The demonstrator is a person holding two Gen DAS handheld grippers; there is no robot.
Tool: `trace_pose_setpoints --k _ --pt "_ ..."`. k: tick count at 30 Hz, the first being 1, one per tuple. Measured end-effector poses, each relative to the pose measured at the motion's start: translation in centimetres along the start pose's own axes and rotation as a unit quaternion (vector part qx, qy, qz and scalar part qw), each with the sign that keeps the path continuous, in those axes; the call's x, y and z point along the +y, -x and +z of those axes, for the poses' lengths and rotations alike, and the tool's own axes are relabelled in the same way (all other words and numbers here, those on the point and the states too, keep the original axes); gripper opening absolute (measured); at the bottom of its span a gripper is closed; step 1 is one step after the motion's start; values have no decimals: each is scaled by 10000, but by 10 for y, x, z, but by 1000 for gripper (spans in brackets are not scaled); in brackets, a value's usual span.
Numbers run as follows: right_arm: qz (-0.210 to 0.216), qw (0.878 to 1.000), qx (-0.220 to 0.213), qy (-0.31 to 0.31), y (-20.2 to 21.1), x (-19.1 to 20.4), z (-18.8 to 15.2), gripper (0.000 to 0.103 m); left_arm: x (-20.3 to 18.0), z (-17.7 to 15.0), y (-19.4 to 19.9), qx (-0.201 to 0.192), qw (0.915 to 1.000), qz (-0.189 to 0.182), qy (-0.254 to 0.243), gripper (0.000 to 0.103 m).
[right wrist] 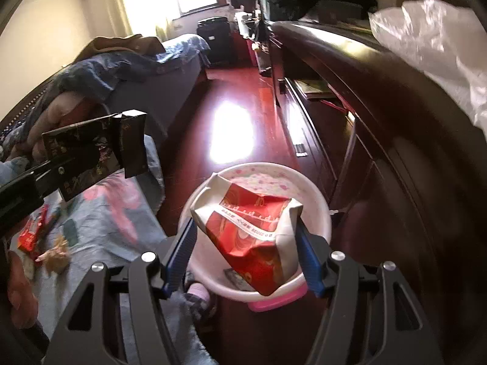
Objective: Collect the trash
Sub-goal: 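Carry the dark box and snack bag to the pink basket and release both, then move both open tools back over the table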
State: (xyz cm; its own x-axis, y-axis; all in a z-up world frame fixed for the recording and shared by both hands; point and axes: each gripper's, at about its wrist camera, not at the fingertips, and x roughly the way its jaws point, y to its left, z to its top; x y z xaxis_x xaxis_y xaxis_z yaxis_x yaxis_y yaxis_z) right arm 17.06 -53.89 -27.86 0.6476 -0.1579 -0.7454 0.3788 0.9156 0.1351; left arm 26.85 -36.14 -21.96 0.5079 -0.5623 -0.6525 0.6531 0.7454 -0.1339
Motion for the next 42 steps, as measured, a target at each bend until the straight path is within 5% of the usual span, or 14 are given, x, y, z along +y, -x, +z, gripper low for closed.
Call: trace_pose_setpoints --k 11,16,28,36,42 --pt "-226 9997 62 21 -36 -11 8 65 -6 5 -45 316 9992 -207 123 22" --pt "-337 9994 39 104 -48 -9 9 67 -2 8 -50 261 9992 -205 216 61" --pt "-308 9993 111 168 -53 -5 4 72 8 13 -43 110 9991 -144 371 68" --pt "-99 9995 208 203 -35 17 -5 79 21 4 -14 -5 9985 353 414 73" --pt "272 9983 202 466 -14 59 -10 84 58 -9 24 -77 9922 1054 668 78"
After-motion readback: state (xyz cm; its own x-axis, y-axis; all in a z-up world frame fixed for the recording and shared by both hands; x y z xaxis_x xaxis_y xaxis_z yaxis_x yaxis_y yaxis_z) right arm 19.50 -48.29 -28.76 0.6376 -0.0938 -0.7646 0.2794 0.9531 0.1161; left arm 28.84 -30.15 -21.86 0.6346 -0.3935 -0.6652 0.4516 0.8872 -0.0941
